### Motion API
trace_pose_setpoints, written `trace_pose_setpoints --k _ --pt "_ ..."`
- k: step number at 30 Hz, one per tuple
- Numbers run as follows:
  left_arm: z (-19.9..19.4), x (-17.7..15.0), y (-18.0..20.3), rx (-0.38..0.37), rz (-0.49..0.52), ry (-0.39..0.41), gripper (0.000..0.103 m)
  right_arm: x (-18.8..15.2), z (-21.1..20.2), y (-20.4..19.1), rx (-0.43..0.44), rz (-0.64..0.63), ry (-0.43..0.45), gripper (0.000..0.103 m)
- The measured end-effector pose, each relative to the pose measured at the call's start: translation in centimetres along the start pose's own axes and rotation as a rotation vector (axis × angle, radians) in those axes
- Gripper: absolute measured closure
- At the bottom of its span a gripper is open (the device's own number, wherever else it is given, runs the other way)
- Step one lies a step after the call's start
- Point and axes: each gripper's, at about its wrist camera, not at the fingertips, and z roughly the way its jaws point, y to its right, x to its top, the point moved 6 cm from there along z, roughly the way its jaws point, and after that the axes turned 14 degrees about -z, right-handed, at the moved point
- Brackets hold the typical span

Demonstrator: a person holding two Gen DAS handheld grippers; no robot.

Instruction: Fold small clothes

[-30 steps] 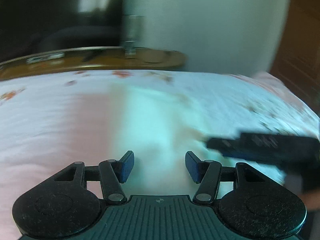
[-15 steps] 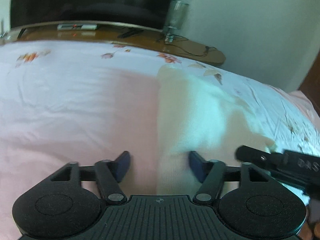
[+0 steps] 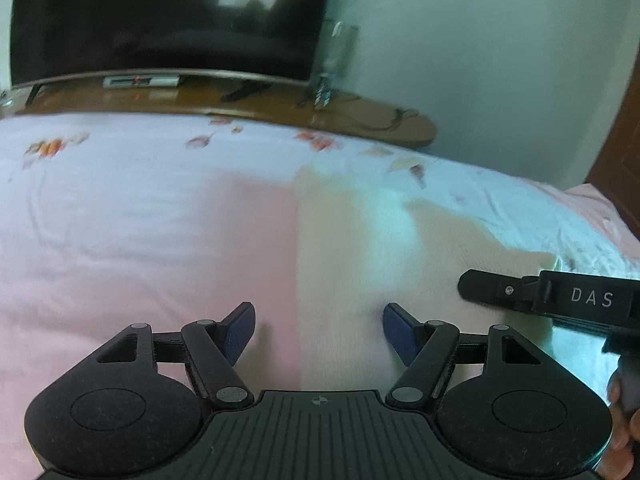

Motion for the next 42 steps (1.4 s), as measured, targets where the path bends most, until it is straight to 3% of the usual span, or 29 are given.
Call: trace_pose_setpoints --k 5,9,12,14,16,21,23,27,30,33,42 --pt "-0.1 0.0 1.7 -0.025 0.017 -0.005 0.032 1.7 -2.2 2.0 -0.056 -0.079 -0.044 0.087" --pt "1.5 -2.2 1.4 0.002 0.026 -0.101 0.032 -0.3 -1.4 3.9 -0.080 -0.062 -0.133 0.086" --pt "1.1 -2.7 0.8 -0.003 -0.003 -0.103 0.032 -1.3 -1.5 4.1 -0.082 -0.003 -0.122 0.080" --pt "0.4 -2.5 0.5 -0.008 0.001 -0.110 0.032 -1.7 -2.8 3.8 -0.056 0.046 -0.106 0.070" --pt "-0.3 -2.3 -0.1 -0.007 0.025 -0.110 0.032 -2.4 -4.3 3.5 -0.058 0.054 -0.101 0.068" --pt "-1.7 -3.2 -1.9 -0.013 0.011 -0.149 0.032 -5.3 -6.9 2.9 -0.076 0.063 -0.148 0.069" --pt "-2.0 -3.8 -2.4 -0.015 0.004 -0.151 0.032 -6.1 -7.6 2.6 -0.091 0.065 -0.145 0.076" --pt "-2.8 -4.6 -2.8 -0.016 0.011 -0.143 0.032 -7.4 -6.8 2.2 -0.186 -0.024 -0.200 0.082" --pt "-3.8 -3.8 -2.9 -0.010 -0.003 -0.135 0.032 -7.0 -7.6 2.2 -0.226 -0.030 -0.184 0.081" --pt "-4.6 -1.7 -2.3 -0.027 -0.008 -0.086 0.032 -5.3 -9.1 2.1 -0.249 -0.022 -0.098 0.076" --pt "-1.8 3.1 2.1 -0.103 0.009 -0.044 0.032 0.0 -7.5 1.0 -0.291 -0.116 0.016 0.076"
